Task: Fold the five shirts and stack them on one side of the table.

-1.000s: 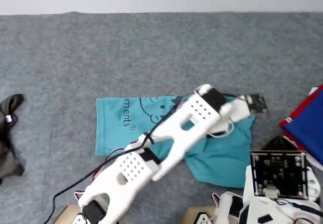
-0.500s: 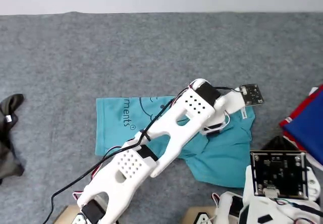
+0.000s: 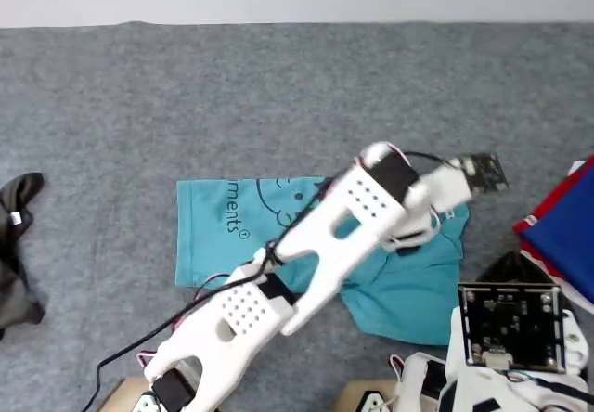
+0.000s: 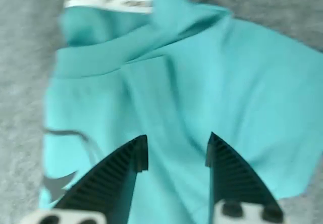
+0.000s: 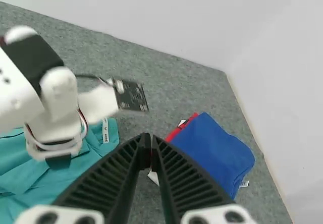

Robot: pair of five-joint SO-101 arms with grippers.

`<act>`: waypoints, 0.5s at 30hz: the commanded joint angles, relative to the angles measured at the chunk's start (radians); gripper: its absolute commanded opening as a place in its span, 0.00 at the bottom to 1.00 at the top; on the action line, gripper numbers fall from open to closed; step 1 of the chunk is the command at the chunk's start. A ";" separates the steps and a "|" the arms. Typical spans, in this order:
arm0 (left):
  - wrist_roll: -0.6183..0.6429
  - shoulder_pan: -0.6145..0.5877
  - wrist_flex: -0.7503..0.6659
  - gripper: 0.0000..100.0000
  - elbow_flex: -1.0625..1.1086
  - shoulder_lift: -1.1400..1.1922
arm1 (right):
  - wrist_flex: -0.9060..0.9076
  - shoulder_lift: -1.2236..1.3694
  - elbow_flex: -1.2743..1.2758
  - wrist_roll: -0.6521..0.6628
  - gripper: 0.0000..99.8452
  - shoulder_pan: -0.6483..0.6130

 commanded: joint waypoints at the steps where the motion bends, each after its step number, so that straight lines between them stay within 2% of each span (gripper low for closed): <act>1: 0.014 0.026 0.026 0.20 0.054 -0.068 | 0.038 -0.001 0.000 -0.008 0.01 0.010; 6: 0.014 0.002 -0.006 0.20 0.143 -0.068 | 0.038 -0.001 0.000 -0.008 0.01 0.010; 15: -0.057 -0.173 -0.052 0.20 0.143 -0.069 | 0.038 -0.001 -0.002 -0.008 0.01 0.010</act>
